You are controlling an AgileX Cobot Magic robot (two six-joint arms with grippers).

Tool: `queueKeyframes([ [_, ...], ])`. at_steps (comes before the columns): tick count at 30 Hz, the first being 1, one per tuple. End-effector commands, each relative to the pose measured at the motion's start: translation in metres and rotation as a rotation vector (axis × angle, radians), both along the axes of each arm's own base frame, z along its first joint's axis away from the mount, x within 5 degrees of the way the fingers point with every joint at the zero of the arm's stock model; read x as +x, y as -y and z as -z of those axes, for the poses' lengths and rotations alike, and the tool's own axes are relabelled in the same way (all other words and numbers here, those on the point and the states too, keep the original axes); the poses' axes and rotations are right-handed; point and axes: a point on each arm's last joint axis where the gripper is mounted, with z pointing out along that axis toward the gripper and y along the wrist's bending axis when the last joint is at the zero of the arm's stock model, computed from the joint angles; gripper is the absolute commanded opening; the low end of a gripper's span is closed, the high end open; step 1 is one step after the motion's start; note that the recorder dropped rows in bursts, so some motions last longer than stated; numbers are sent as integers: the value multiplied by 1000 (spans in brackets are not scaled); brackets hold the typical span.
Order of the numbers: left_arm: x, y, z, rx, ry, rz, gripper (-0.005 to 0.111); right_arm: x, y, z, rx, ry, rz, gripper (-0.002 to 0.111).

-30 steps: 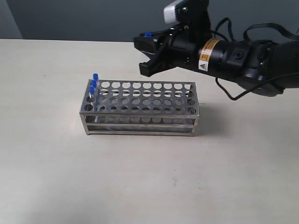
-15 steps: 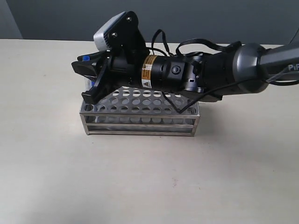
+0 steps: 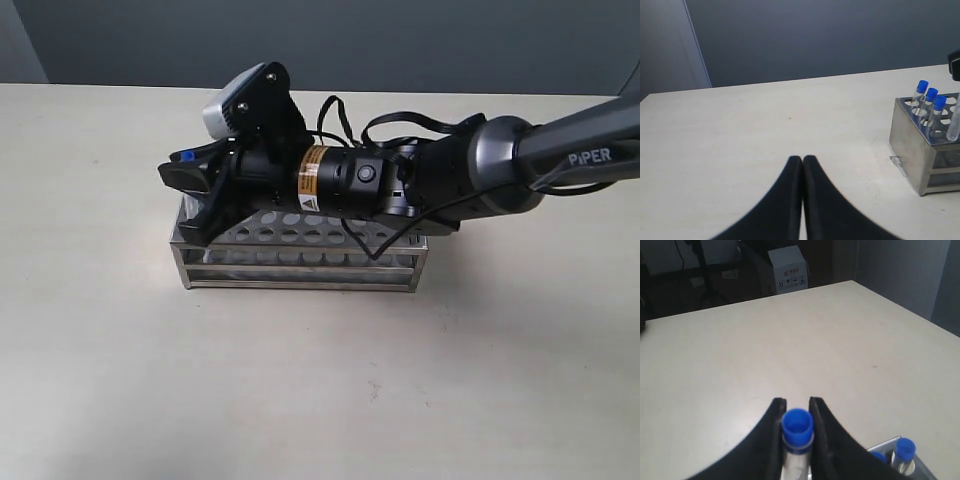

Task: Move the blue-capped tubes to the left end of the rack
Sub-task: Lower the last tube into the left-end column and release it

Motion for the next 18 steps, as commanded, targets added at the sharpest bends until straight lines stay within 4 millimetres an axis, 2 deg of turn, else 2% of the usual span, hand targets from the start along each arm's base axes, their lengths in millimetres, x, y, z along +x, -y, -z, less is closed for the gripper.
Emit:
queueKeyframes([
  [1,0,0,-1,1,10,4,1,0,-1,-2,14,13,-13,-1],
  [18,0,0,-1,1,10,4,1,-1,-2,-4,32,58,-32,-1],
])
